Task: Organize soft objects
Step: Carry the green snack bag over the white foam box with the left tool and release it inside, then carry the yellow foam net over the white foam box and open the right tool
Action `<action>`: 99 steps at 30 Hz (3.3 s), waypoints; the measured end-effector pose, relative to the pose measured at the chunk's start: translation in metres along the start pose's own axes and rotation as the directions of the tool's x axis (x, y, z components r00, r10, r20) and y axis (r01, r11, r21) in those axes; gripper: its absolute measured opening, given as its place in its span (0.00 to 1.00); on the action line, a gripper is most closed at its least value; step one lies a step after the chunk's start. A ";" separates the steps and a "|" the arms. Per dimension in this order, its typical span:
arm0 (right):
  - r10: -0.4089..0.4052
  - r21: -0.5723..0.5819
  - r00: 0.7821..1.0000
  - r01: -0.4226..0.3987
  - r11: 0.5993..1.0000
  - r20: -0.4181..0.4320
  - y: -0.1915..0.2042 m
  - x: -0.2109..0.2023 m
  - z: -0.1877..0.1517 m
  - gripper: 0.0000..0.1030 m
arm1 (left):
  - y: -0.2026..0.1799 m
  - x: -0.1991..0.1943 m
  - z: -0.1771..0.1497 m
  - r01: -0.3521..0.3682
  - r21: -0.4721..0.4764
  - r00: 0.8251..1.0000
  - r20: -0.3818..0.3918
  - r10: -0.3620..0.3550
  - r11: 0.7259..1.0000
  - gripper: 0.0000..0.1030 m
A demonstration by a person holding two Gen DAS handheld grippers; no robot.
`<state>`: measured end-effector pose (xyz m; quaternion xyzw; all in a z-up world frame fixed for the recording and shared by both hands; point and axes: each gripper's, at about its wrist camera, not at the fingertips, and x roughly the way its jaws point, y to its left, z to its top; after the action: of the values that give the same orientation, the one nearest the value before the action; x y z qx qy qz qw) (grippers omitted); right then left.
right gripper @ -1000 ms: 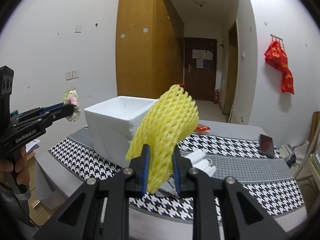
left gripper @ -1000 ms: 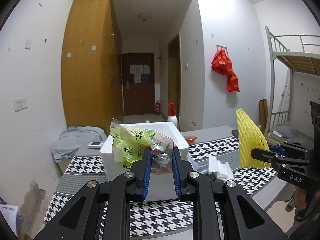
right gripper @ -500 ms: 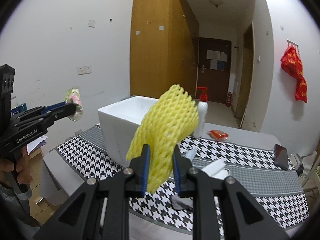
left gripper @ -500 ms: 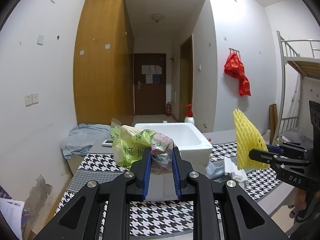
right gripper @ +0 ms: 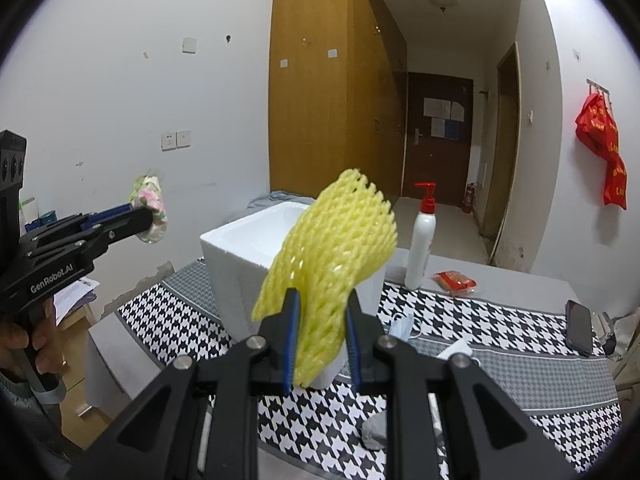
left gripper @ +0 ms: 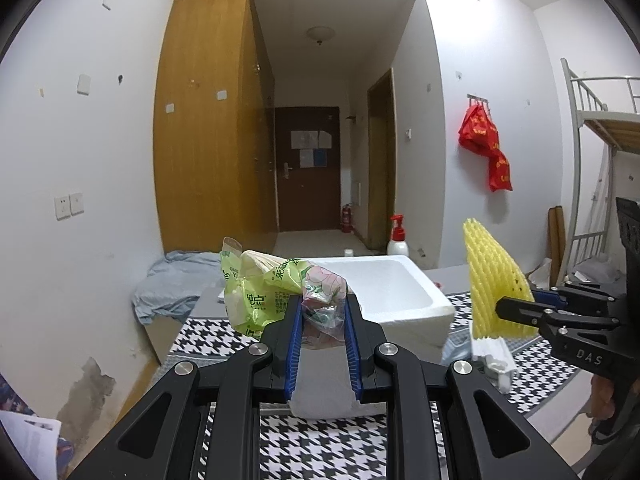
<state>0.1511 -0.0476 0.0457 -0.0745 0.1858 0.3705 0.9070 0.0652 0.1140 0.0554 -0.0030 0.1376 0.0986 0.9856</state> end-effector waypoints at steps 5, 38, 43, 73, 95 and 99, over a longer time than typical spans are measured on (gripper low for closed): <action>0.008 0.008 1.000 -0.008 1.000 0.003 -0.003 0.008 0.007 0.24 | 0.001 0.007 0.004 -0.005 0.002 1.000 0.005 0.005 1.000 0.21; -0.034 0.052 0.999 0.034 0.998 -0.002 -0.037 0.037 0.021 0.24 | -0.009 0.110 0.028 0.143 -0.005 0.981 -0.129 -0.142 0.990 0.21; -0.052 0.066 0.999 0.053 0.996 -0.008 -0.044 0.035 0.019 0.24 | -0.015 0.120 0.028 0.161 -0.002 0.974 -0.164 -0.159 0.987 0.21; -0.086 0.072 0.996 0.088 0.994 -0.022 -0.049 0.032 0.016 0.24 | -0.008 0.096 0.029 0.024 0.008 0.998 -0.050 -0.024 1.000 0.99; 0.004 -0.008 1.000 -0.004 1.000 -0.001 -0.024 0.050 0.036 0.24 | 0.029 0.056 0.005 -0.158 -0.058 0.987 -0.020 0.158 0.986 0.99; 0.018 -0.018 1.000 -0.018 1.000 -0.011 -0.019 0.058 0.040 0.24 | 0.032 0.052 0.000 -0.168 -0.057 0.986 -0.024 0.167 0.984 0.99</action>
<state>0.2134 -0.0129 0.0596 -0.0832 0.1881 0.3801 0.9018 0.1081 0.1555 0.0423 -0.0213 0.1439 0.1850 0.9719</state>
